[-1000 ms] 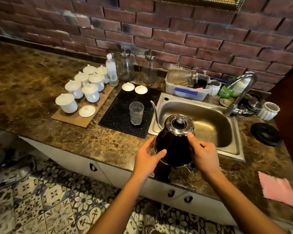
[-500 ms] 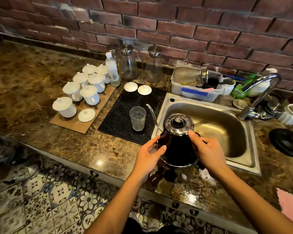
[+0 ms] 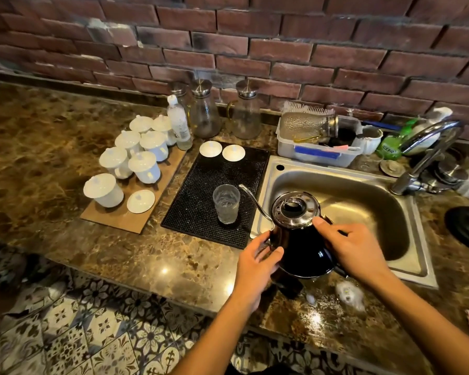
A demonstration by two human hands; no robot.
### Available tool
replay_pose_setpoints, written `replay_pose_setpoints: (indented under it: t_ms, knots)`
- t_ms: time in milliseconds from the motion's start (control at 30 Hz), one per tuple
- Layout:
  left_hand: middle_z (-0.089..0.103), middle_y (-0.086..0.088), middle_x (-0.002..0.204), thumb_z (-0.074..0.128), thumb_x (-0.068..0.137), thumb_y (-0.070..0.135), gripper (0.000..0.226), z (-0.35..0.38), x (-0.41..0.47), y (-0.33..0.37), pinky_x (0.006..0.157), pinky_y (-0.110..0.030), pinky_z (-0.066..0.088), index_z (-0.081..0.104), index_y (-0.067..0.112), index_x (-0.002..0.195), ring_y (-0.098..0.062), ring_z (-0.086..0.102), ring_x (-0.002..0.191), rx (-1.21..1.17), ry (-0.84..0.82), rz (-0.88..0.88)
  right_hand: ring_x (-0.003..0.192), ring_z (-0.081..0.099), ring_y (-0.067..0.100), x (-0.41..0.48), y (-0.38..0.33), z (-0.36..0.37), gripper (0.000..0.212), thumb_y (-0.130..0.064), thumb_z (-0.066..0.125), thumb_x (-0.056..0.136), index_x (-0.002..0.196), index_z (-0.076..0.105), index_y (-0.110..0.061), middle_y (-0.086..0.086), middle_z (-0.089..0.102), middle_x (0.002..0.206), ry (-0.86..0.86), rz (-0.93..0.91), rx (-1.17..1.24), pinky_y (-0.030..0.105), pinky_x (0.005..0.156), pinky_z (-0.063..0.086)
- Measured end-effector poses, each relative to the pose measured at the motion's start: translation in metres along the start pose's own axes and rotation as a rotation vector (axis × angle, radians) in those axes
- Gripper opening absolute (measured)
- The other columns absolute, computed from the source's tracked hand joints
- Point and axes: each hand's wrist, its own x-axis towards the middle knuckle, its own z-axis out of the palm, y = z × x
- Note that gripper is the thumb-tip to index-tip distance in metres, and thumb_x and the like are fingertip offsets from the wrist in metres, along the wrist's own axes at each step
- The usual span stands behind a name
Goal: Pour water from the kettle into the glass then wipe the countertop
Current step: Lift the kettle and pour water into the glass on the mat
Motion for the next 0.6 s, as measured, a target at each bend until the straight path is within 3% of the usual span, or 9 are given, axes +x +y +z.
replay_pose_setpoints:
  t_ms: [133,200,333,400,467,600]
  knots:
    - [0.064,0.001,0.138,0.071,0.092,0.007,0.062,0.0,0.003,0.001,0.108,-0.046,0.052,0.05,0.025,0.147,-0.02,0.061,0.13,-0.05,-0.012,-0.07,0.05,0.046,0.034,0.003,0.0,0.002,0.091,-0.082,0.049,0.078,0.064,0.057,0.008,0.029,0.057,0.063,-0.015,0.03,-0.099,0.032,0.055,0.029]
    - [0.063,-0.004,0.14,0.071,0.092,0.005,0.065,-0.002,0.006,0.001,0.108,-0.05,0.051,0.048,0.023,0.15,-0.024,0.059,0.132,-0.069,-0.021,-0.094,0.063,0.06,0.045,0.006,0.0,0.004,0.097,-0.087,0.047,0.075,0.074,0.067,0.007,0.028,0.066,0.071,-0.016,0.05,-0.125,0.032,0.057,0.034]
    - [0.066,-0.001,0.129,0.066,0.095,0.004,0.059,-0.004,0.013,0.005,0.11,-0.049,0.049,0.047,0.016,0.15,-0.022,0.062,0.128,-0.105,-0.048,-0.134,0.075,0.067,0.049,0.013,-0.006,0.009,0.1,-0.089,0.049,0.072,0.085,0.072,0.007,0.029,0.071,0.081,-0.021,0.095,-0.125,0.034,0.061,0.042]
    - [0.065,0.005,0.123,0.066,0.095,0.003,0.058,-0.007,0.016,0.007,0.11,-0.049,0.049,0.048,0.015,0.148,-0.024,0.059,0.13,-0.116,-0.059,-0.15,0.061,0.063,0.045,0.018,-0.013,0.011,0.103,-0.093,0.05,0.068,0.079,0.07,0.008,0.03,0.069,0.077,-0.029,0.111,-0.137,0.033,0.058,0.039]
    - [0.066,0.0,0.127,0.067,0.094,0.004,0.057,-0.011,0.02,0.006,0.109,-0.051,0.05,0.05,0.015,0.147,-0.024,0.061,0.129,-0.118,-0.065,-0.162,0.05,0.051,0.029,0.021,-0.023,0.012,0.11,-0.099,0.045,0.059,0.07,0.066,0.008,0.029,0.064,0.066,-0.032,0.138,-0.158,0.031,0.055,0.034]
    - [0.067,-0.006,0.133,0.068,0.093,0.005,0.052,-0.017,0.024,0.006,0.104,-0.051,0.054,0.055,0.017,0.142,-0.021,0.068,0.12,-0.145,-0.079,-0.185,0.064,0.064,0.045,0.031,-0.033,0.018,0.116,-0.104,0.039,0.053,0.077,0.074,0.004,0.027,0.07,0.072,-0.051,0.15,-0.221,0.032,0.054,0.04]
